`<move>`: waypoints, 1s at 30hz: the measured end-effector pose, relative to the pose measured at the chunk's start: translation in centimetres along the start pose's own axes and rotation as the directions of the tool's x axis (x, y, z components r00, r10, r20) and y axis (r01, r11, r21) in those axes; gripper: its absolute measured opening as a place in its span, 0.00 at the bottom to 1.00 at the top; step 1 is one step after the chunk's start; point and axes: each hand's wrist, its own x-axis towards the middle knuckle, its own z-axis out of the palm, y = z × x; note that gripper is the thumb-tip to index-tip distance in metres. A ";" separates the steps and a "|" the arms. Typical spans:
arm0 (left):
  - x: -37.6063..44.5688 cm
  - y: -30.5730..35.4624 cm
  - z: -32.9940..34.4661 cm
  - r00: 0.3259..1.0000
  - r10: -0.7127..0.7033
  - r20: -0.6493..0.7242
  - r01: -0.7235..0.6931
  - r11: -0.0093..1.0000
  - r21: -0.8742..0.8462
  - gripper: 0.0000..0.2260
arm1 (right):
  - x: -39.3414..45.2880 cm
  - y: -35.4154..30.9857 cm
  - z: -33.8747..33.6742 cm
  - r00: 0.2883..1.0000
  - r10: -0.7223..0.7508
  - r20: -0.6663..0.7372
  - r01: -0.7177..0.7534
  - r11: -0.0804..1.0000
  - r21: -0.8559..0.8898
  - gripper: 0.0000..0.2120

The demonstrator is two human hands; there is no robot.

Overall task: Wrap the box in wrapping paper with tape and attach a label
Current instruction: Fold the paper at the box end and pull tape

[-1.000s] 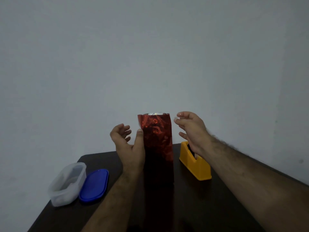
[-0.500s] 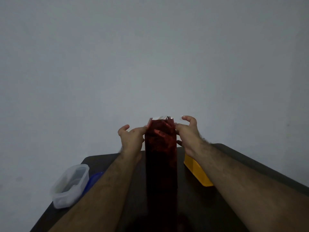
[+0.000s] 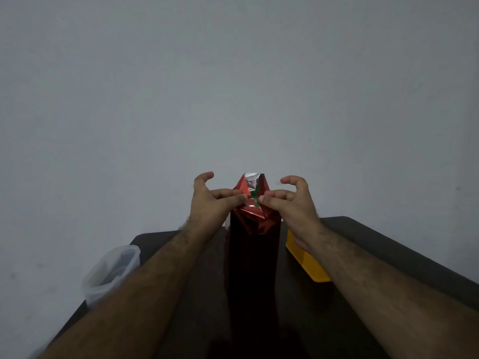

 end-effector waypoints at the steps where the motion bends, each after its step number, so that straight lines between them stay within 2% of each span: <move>1: 0.0 0.1 -0.2 1.000 -0.009 0.023 0.008 1.000 0.029 0.44 | -0.1 0.1 0.0 1.000 -0.002 -0.001 0.002 1.000 0.000 0.34; 5: 0.1 0.8 -0.7 0.995 -0.038 0.092 0.027 0.992 0.120 0.47 | -0.2 -0.3 0.0 1.000 0.003 0.012 -0.003 1.000 -0.018 0.29; 8: 0.1 1.2 -0.7 0.991 -0.053 0.121 0.031 0.984 0.178 0.49 | 0.0 -1.1 0.0 1.000 0.011 -0.011 -0.011 1.000 -0.014 0.18; 11: 0.1 1.2 -0.8 0.989 -0.065 0.136 0.038 0.981 0.189 0.48 | 0.7 -2.0 0.1 0.992 -0.068 -0.111 0.061 0.996 -0.059 0.05; 12: 0.1 1.2 -0.8 0.989 -0.065 0.134 0.039 0.981 0.187 0.48 | 0.9 -2.5 0.2 0.987 -0.094 -0.126 0.085 0.993 -0.076 0.03; 14: -0.1 0.9 -0.8 0.990 -0.056 0.126 0.034 0.985 0.172 0.47 | 1.3 -3.8 0.4 0.984 -0.136 -0.118 0.126 0.988 -0.094 0.07; 16: -0.2 0.6 -0.7 0.993 -0.044 0.109 0.027 0.989 0.146 0.46 | 1.9 -5.3 0.7 0.988 -0.149 -0.044 0.144 0.984 -0.106 0.08; 19: -0.7 0.1 -0.4 0.997 -0.032 0.072 0.025 0.995 0.094 0.43 | 2.8 -7.4 1.7 0.980 -0.082 0.181 0.122 0.968 -0.221 0.04; 24: -1.1 -0.6 -0.4 0.999 0.008 0.049 -0.012 0.997 0.078 0.44 | 4.5 -10.9 3.2 0.856 0.101 0.506 0.240 0.790 -0.563 0.03; 26: -1.1 -1.0 -0.5 0.999 0.017 0.049 -0.021 0.996 0.084 0.45 | 5.2 -11.8 3.7 0.812 0.174 0.557 0.286 0.714 -0.639 0.04; 30: -1.0 -1.8 -0.8 0.998 0.017 0.064 -0.021 0.997 0.070 0.45 | 6.4 -12.6 4.8 0.766 0.282 0.578 0.327 0.603 -0.728 0.04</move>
